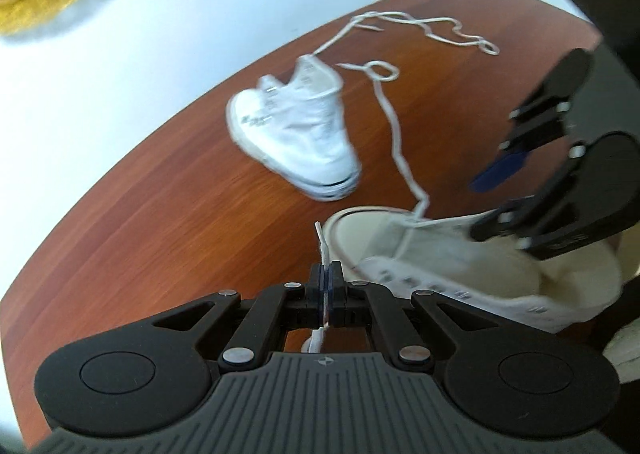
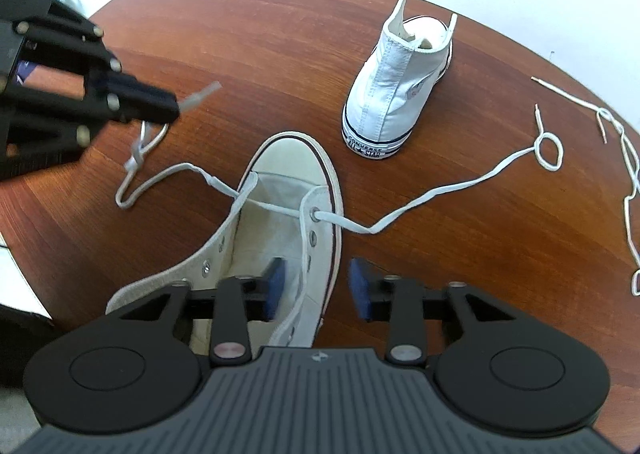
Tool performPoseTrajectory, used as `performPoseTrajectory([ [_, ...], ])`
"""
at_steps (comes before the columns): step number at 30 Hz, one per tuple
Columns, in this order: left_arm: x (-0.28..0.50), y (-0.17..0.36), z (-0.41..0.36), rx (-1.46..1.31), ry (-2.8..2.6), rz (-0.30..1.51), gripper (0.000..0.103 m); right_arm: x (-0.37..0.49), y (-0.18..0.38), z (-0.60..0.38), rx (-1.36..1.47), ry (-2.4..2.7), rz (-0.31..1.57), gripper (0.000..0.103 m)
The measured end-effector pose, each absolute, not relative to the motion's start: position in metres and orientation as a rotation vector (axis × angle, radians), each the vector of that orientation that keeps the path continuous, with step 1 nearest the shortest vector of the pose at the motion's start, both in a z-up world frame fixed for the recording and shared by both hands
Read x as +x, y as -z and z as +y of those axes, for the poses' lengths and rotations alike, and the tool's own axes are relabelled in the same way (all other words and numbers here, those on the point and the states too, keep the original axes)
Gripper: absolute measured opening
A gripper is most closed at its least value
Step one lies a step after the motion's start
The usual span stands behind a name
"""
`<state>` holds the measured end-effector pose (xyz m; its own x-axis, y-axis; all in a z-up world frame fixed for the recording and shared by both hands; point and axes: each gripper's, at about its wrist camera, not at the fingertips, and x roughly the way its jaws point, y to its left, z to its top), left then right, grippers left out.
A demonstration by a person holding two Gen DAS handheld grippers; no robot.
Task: Lace up shoes with both hands
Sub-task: 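Carry the lace tip with the left gripper to the next eyelet on the sneaker, then push the lace tip into the eyelet with the left gripper while the right gripper holds the sneaker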
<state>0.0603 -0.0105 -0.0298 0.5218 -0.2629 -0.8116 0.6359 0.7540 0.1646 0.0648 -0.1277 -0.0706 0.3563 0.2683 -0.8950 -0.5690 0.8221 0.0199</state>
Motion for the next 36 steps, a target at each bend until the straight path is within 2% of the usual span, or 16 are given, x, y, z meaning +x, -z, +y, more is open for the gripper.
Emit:
performPoseTrajectory([
  [2, 0.058, 0.032, -0.02, 0.496, 0.596, 0.866, 0.002, 0.068, 0.073, -0.129, -0.284, -0.561, 1.096, 0.012],
  [5, 0.055, 0.036, -0.036, 0.536, 0.65, 0.867, 0.002, 0.07, 0.076, -0.132, -0.241, -0.562, 1.112, 0.005],
  [36, 0.088, 0.08, -0.09, 0.797, 0.864, 1.041, 0.002, 0.087, 0.096, -0.182, 0.213, -0.471, 1.209, 0.005],
])
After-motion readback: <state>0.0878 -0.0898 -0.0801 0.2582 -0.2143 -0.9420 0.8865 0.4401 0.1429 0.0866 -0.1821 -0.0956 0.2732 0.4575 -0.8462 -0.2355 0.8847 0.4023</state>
